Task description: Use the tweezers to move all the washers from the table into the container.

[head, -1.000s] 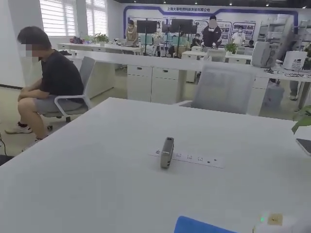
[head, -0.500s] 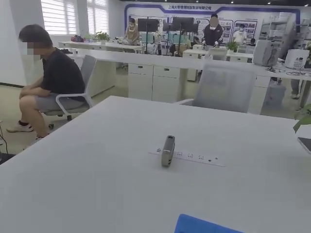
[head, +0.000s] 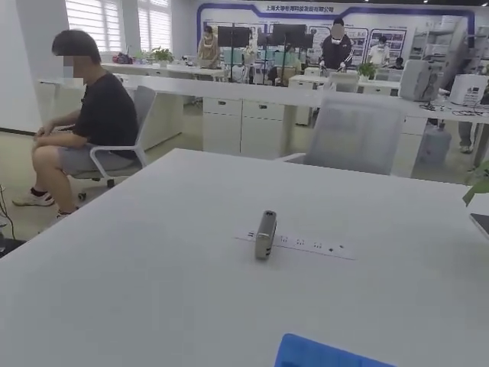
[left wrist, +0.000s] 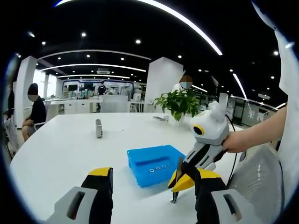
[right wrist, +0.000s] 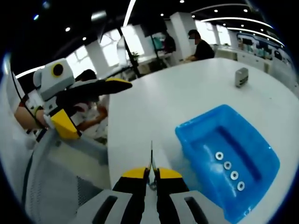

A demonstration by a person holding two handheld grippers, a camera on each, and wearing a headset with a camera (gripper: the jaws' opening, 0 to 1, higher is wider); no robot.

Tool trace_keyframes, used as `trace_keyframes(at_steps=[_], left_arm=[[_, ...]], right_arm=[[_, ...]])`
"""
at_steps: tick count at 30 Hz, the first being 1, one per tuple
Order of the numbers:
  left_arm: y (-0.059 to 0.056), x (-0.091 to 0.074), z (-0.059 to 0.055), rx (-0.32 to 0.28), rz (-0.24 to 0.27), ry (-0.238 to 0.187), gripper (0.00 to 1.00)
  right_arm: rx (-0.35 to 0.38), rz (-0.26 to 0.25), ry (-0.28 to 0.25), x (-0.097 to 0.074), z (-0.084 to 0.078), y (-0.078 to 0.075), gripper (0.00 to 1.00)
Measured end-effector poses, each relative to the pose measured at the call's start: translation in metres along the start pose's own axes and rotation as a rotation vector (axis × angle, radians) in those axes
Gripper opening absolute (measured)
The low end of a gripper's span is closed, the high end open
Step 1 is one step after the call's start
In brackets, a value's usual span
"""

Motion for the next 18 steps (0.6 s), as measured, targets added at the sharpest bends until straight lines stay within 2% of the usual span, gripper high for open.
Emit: trace_keyframes(at_steps=[8,15,18], left_arm=[[0.000,0.000,0.000,0.001,0.000,0.000,0.72],[0.000,0.000,0.000,0.002,0.001,0.001,0.71],[0.000,0.000,0.000,0.002,0.003,0.000,0.72]], right_arm=[[-0.042,0.005,0.016,0.002,-0.002,0.005,0.04],[-0.201,-0.003,0.045,0.007,-0.003,0.015,0.05],[-0.287,-0.034,0.041,0.008,-0.005,0.021,0.05]])
Point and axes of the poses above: the centre of the closed fingertips' face, and the gripper's own axes: x roughly forward along the fingers, y roughly to its left, z roughly out of its top, the point moved 3 cm from there along -x, roughly backward along the fingers, and after that the axes turned 9 degrees about -x, right-handed, at the moved point
